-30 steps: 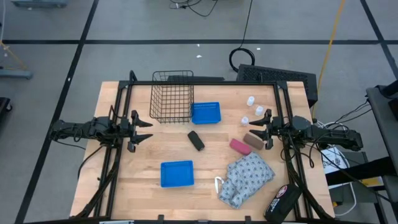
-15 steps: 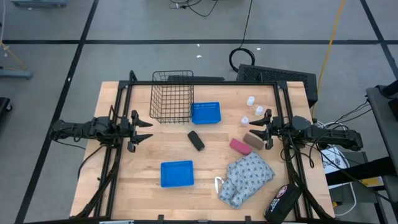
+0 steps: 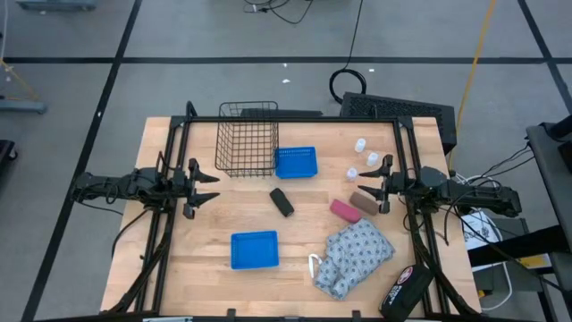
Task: Pick & Place Medicine items
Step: Put the middle white medicine bottle into the bottom blue basket
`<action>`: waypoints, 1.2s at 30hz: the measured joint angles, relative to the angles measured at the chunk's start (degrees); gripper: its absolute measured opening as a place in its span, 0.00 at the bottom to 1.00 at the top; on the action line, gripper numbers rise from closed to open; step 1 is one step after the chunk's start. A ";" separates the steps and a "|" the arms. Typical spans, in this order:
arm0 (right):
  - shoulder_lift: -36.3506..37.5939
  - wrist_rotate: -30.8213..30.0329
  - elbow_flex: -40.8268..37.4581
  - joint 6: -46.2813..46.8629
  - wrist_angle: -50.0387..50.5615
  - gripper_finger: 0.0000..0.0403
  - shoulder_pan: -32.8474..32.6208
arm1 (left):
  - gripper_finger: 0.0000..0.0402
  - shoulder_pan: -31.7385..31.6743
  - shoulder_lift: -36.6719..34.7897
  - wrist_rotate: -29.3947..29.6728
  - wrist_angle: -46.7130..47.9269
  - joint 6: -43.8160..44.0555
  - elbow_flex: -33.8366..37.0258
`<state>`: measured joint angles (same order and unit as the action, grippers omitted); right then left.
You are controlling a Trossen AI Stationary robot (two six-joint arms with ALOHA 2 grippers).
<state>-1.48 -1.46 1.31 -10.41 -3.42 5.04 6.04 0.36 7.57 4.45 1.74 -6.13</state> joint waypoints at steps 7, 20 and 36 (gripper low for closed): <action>0.01 0.01 -0.01 -8.59 0.02 0.40 0.00 | 0.56 0.00 0.00 0.00 0.02 0.01 -0.01; 0.00 0.18 0.01 -4.88 -4.20 0.40 0.00 | 0.56 0.00 0.00 0.00 0.00 0.00 0.00; -1.95 8.38 -0.03 41.84 -23.96 0.40 -2.23 | 0.56 -0.02 0.00 -0.01 0.01 0.00 -0.01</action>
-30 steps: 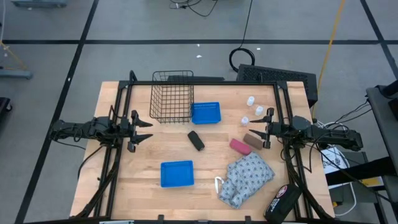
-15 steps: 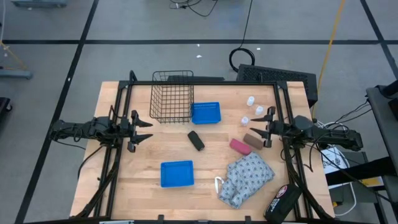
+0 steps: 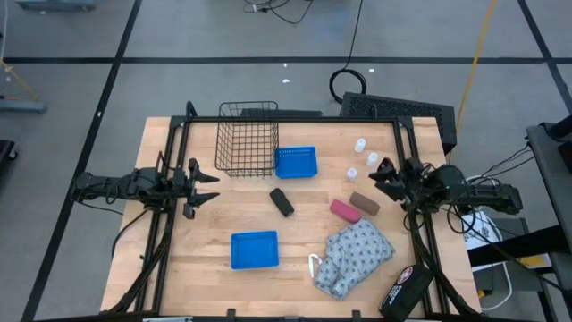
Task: Pick & Place Medicine items
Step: Put the middle white medicine bottle into the bottom blue basket
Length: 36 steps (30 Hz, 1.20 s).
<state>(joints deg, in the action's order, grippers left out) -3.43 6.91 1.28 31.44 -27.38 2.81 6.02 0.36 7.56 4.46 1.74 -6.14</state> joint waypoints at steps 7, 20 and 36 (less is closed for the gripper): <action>-12.34 -11.51 0.00 -1.73 -17.96 0.45 -6.64 | 0.56 0.00 0.00 0.01 0.01 0.00 0.01; -30.80 -14.34 12.55 -10.66 -11.30 0.78 -10.90 | 0.56 0.01 0.00 0.01 -0.01 0.02 0.01; -41.34 -47.38 37.77 6.77 72.81 0.74 -0.80 | 0.56 0.02 0.00 0.00 -0.09 0.01 0.01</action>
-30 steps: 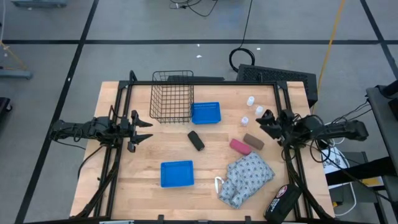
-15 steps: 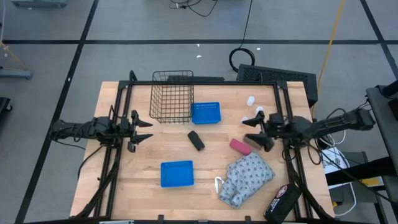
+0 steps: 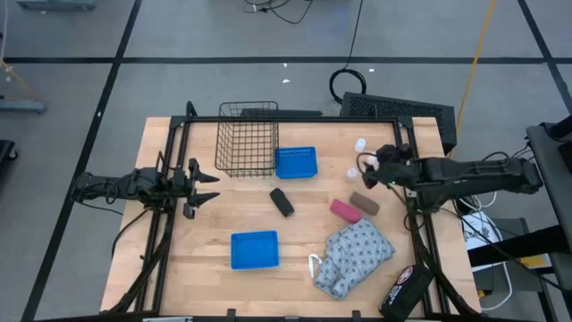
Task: Pick & Place Medicine items
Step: Put the middle white medicine bottle into the bottom blue basket
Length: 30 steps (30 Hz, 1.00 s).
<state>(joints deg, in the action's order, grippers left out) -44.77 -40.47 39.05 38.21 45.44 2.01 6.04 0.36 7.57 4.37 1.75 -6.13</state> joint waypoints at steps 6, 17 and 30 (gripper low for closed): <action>-0.07 0.11 -6.25 0.56 2.65 0.73 3.88 | 0.56 0.00 0.00 -0.01 0.12 -0.01 0.00; -0.02 4.83 -21.35 2.54 -12.50 0.73 4.03 | 0.56 -0.01 0.00 -0.01 0.10 -0.01 0.00; -0.11 4.35 -31.37 4.62 -29.60 0.73 6.83 | 0.56 -0.02 0.00 0.01 -0.04 -0.01 0.00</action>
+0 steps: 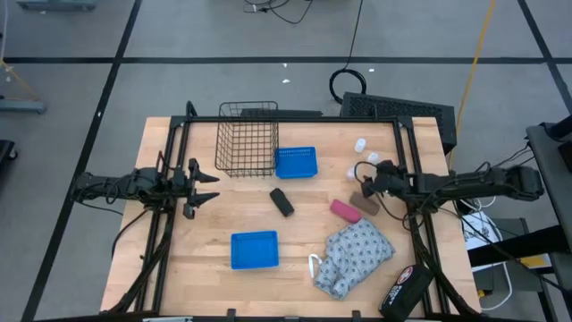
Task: Pick & Place Medicine items
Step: Put the middle white medicine bottle into the bottom blue basket
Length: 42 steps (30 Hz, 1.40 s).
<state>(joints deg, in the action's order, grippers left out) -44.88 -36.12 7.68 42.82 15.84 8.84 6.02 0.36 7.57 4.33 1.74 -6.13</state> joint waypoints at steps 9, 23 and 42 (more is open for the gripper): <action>0.04 -0.05 -0.09 -4.36 -4.04 0.73 7.12 | 0.56 0.02 0.00 0.00 0.08 0.02 0.00; -1.55 0.37 -0.31 -14.15 -11.24 0.73 13.13 | 0.56 0.02 0.00 0.00 0.12 0.02 0.00; -14.42 0.44 -0.35 -16.95 -25.14 0.73 13.35 | 0.56 0.01 0.00 0.00 0.12 0.02 0.00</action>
<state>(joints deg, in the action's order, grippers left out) -59.31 -35.67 7.33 25.87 -9.31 22.20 6.03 0.36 7.57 4.45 1.76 -6.13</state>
